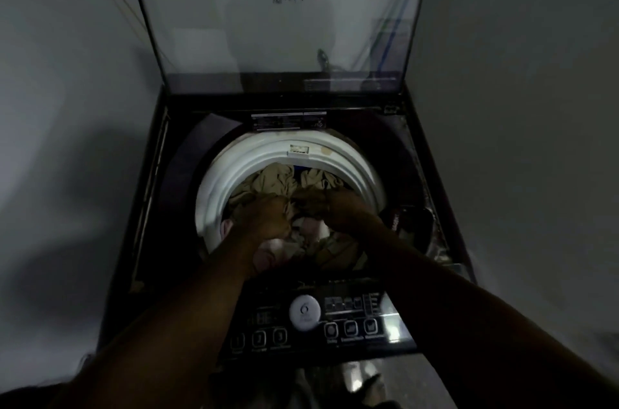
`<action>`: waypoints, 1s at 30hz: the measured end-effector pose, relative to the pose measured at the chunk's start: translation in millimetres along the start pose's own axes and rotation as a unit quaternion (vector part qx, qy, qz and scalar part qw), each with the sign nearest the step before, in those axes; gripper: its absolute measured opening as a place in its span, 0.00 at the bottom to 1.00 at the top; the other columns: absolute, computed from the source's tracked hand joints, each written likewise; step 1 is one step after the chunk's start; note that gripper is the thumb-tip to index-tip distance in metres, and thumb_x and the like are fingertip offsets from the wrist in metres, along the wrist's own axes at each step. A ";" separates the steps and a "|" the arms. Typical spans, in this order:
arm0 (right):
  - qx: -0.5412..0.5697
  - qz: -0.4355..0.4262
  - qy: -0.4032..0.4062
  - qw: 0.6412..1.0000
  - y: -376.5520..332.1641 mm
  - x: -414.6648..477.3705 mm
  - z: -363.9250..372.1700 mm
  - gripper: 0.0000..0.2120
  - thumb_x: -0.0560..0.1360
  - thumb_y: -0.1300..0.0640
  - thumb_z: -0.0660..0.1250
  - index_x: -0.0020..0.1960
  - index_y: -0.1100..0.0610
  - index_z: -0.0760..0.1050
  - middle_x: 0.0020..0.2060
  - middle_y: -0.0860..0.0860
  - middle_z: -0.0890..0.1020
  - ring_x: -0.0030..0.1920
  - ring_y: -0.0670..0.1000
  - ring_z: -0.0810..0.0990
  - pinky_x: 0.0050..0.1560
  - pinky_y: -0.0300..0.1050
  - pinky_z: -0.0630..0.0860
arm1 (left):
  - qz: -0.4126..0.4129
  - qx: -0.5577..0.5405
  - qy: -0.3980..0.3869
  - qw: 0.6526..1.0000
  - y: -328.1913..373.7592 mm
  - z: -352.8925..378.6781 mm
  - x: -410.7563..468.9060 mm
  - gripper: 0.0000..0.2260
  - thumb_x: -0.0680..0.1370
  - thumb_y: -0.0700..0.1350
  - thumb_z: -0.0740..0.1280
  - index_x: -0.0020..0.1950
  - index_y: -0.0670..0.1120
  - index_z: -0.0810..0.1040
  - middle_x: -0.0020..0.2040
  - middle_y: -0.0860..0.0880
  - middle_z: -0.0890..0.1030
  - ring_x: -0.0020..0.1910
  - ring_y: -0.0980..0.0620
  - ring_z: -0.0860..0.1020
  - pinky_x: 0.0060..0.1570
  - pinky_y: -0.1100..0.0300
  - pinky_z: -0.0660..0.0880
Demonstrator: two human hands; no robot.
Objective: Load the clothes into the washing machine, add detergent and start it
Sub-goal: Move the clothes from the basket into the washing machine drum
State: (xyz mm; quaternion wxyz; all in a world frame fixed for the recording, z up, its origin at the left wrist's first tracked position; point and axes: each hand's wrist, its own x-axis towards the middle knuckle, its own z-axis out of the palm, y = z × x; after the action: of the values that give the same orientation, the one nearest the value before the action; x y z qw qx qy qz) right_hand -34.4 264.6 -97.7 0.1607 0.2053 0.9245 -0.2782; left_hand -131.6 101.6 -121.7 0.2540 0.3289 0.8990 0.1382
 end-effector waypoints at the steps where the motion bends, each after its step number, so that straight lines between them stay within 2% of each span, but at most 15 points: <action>1: -0.028 -0.024 0.016 0.999 -2.9 -9.2 -12.1 0.22 0.74 0.45 0.64 0.64 0.55 0.76 0.63 0.57 0.78 0.61 0.59 0.76 0.58 0.46 0.73 | 0.001 -0.004 0.016 1.000 6.4 -2.4 -3.2 0.16 0.77 0.49 0.67 0.63 0.46 0.77 0.61 0.45 0.79 0.59 0.44 0.77 0.57 0.54 0.74; 3: -0.006 -0.020 0.047 0.999 -3.3 -25.8 -29.3 0.23 0.74 0.44 0.65 0.60 0.59 0.77 0.60 0.61 0.78 0.60 0.62 0.76 0.57 0.49 0.73 | 0.010 -0.038 0.060 0.997 28.1 -8.5 -20.2 0.13 0.76 0.46 0.66 0.59 0.45 0.78 0.56 0.43 0.80 0.55 0.42 0.78 0.49 0.56 0.72; 4: -0.005 -0.016 0.054 0.998 -3.1 -38.1 -35.6 0.21 0.74 0.47 0.66 0.60 0.61 0.77 0.60 0.62 0.78 0.60 0.63 0.76 0.58 0.51 0.75 | 0.013 -0.055 0.072 0.996 40.1 -10.2 -29.0 0.13 0.76 0.43 0.66 0.59 0.43 0.76 0.56 0.42 0.80 0.56 0.41 0.77 0.49 0.55 0.72; 7: 0.002 -0.045 0.110 0.993 4.7 -69.4 -47.9 0.19 0.74 0.53 0.67 0.61 0.61 0.75 0.60 0.61 0.76 0.60 0.63 0.76 0.58 0.54 0.75 | 0.028 -0.060 0.096 0.993 79.0 -11.7 -51.7 0.14 0.76 0.40 0.65 0.61 0.41 0.74 0.59 0.41 0.77 0.58 0.41 0.75 0.53 0.52 0.73; 10: 0.023 -0.070 0.143 0.987 16.4 -102.4 -56.6 0.17 0.75 0.55 0.65 0.62 0.60 0.75 0.60 0.59 0.76 0.60 0.61 0.76 0.58 0.51 0.75 | 0.017 -0.023 0.133 0.991 117.0 -6.9 -71.7 0.16 0.78 0.41 0.62 0.66 0.44 0.72 0.64 0.44 0.75 0.61 0.43 0.73 0.57 0.48 0.74; 14: 0.040 -0.101 0.192 0.975 47.4 -152.4 -69.6 0.16 0.75 0.55 0.63 0.60 0.59 0.76 0.58 0.59 0.77 0.58 0.60 0.77 0.56 0.53 0.76 | 0.018 0.018 0.170 0.985 170.5 6.6 -104.5 0.21 0.77 0.41 0.62 0.70 0.45 0.68 0.67 0.44 0.72 0.64 0.42 0.72 0.55 0.48 0.75; 17: 0.041 -0.121 0.220 0.967 83.6 -188.5 -78.0 0.14 0.75 0.56 0.62 0.58 0.59 0.77 0.53 0.58 0.77 0.54 0.60 0.77 0.55 0.52 0.76 | 0.042 0.021 0.204 0.978 211.8 25.6 -128.3 0.18 0.76 0.40 0.62 0.66 0.45 0.70 0.64 0.44 0.74 0.61 0.42 0.72 0.51 0.48 0.75; 21: 0.034 -0.117 0.239 0.963 142.9 -231.5 -82.1 0.12 0.77 0.54 0.62 0.54 0.60 0.76 0.51 0.57 0.76 0.51 0.59 0.77 0.49 0.51 0.76 | 0.074 0.015 0.247 0.966 265.0 54.6 -149.4 0.19 0.77 0.39 0.62 0.68 0.46 0.71 0.64 0.46 0.75 0.64 0.44 0.72 0.60 0.51 0.71; 24: 0.039 -0.094 0.244 0.964 179.7 -260.7 -84.1 0.12 0.77 0.53 0.62 0.55 0.59 0.76 0.52 0.56 0.76 0.52 0.58 0.77 0.48 0.48 0.75 | 0.110 0.019 0.268 0.957 303.6 75.2 -163.0 0.18 0.78 0.40 0.61 0.68 0.46 0.73 0.64 0.47 0.76 0.65 0.46 0.72 0.62 0.52 0.70; 27: 0.045 -0.075 0.242 0.966 208.3 -283.0 -87.9 0.13 0.77 0.53 0.63 0.56 0.60 0.76 0.53 0.56 0.76 0.52 0.58 0.77 0.46 0.45 0.72 | 0.139 0.034 0.263 0.954 338.2 92.2 -170.5 0.17 0.79 0.41 0.61 0.69 0.45 0.72 0.63 0.48 0.76 0.65 0.48 0.72 0.64 0.53 0.69; 30: 0.052 -0.057 0.247 0.966 231.8 -297.4 -90.0 0.13 0.77 0.53 0.63 0.57 0.60 0.76 0.54 0.56 0.76 0.54 0.57 0.77 0.49 0.46 0.73 | 0.149 0.037 0.251 0.956 361.8 106.9 -168.1 0.18 0.79 0.41 0.60 0.70 0.46 0.72 0.64 0.48 0.76 0.66 0.48 0.71 0.65 0.53 0.69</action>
State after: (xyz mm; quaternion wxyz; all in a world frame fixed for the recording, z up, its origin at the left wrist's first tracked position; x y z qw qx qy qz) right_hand 314.8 406.9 -7.8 -0.0996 0.2227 0.9298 -0.2756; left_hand 225.5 268.8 1.2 -0.0158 0.4232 0.8791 0.2189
